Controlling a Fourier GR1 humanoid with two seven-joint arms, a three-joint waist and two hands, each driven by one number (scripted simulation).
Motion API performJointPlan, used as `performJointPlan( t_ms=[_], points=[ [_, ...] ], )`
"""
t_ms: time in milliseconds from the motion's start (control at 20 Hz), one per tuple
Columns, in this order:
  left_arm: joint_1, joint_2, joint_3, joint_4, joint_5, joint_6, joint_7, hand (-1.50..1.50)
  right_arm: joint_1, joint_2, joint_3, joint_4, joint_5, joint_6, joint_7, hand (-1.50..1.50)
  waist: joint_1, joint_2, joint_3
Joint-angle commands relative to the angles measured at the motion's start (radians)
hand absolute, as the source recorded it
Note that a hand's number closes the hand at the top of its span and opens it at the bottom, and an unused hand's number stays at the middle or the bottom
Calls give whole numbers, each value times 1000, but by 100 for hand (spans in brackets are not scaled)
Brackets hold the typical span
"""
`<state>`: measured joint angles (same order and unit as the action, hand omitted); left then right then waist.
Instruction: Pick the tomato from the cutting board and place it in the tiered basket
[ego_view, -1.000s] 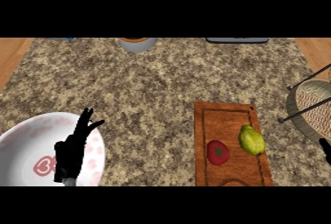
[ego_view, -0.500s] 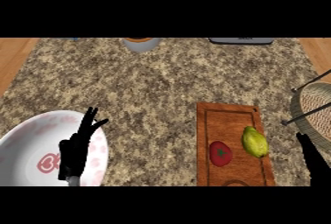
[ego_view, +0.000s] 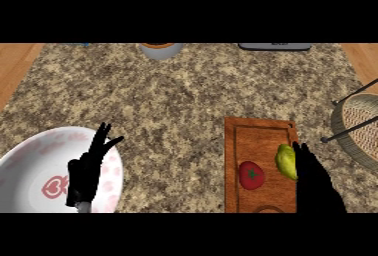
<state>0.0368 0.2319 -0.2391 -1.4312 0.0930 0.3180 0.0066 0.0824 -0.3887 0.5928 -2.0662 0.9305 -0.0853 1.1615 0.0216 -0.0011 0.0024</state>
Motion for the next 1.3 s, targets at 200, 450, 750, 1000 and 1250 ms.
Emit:
performJointPlan(
  t_ms=[200, 450, 750, 1000, 1250],
  points=[
    [70, -27, -29, -10, -25, 19, 32, 0, -131, 212, 10, 159, 44, 161, 179, -150, -6, 2, -3],
    [20, -22, 16, 25, -15, 9, 42, 0, -153, 262, -38, 199, 40, 235, 140, -150, -19, 2, -3],
    [20, -7, 41, 57, 7, -30, 9, 0, -161, 329, -71, 286, 44, 345, 189, -150, -20, 4, -4],
    [66, -21, 15, -13, -31, 5, 17, 0, -200, 385, -100, 368, 44, 327, 185, -150, -8, 1, -3],
    [73, -20, 31, 19, -31, -16, -17, 0, -219, 387, -167, 374, 33, 359, 143, -150, -15, 1, -3]
  ],
)
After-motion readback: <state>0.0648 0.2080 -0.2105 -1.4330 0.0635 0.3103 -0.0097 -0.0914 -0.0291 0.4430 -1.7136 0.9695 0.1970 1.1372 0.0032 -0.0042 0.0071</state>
